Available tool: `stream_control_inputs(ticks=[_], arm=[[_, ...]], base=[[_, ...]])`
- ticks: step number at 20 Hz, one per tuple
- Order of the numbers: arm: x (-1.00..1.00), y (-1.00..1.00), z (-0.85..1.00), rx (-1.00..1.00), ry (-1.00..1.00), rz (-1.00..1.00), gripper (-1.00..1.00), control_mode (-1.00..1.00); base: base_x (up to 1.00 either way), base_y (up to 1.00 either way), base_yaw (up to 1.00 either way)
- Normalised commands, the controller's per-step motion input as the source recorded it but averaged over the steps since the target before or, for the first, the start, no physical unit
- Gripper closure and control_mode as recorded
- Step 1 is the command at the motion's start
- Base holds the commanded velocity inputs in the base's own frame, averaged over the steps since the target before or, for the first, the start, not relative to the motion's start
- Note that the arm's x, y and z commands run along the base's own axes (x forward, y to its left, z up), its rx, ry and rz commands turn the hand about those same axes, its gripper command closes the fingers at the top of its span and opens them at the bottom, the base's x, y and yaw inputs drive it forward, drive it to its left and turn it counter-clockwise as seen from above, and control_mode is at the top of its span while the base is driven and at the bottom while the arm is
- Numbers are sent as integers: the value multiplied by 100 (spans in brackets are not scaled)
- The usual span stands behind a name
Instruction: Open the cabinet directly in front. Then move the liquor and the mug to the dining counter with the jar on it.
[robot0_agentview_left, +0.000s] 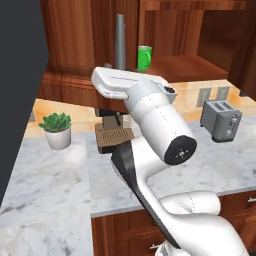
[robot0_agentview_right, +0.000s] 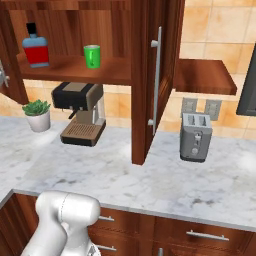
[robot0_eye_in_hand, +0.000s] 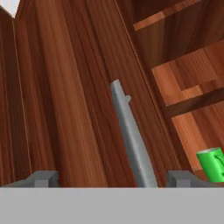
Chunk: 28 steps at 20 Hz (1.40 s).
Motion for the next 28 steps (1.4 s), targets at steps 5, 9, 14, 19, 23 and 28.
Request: stream_control_inputs(ticks=[5, 9, 14, 19, 23, 28], arm=[[-34, -64, 0, 26, 5, 0, -100, -100], [-8, -82, 0, 37, 18, 0, -100, -100], [-1, -76, 0, 38, 24, 5, -100, -100], [26, -56, -13, 35, 14, 20, -100, -100], [56, -29, -5, 29, 8, 26, -100, -100], [76, -6, -2, 20, 13, 20, -100, -100]], base=[[0, 0, 0], [0, 0, 0], [0, 0, 0], [0, 0, 0], [0, 0, 0], [0, 0, 0]])
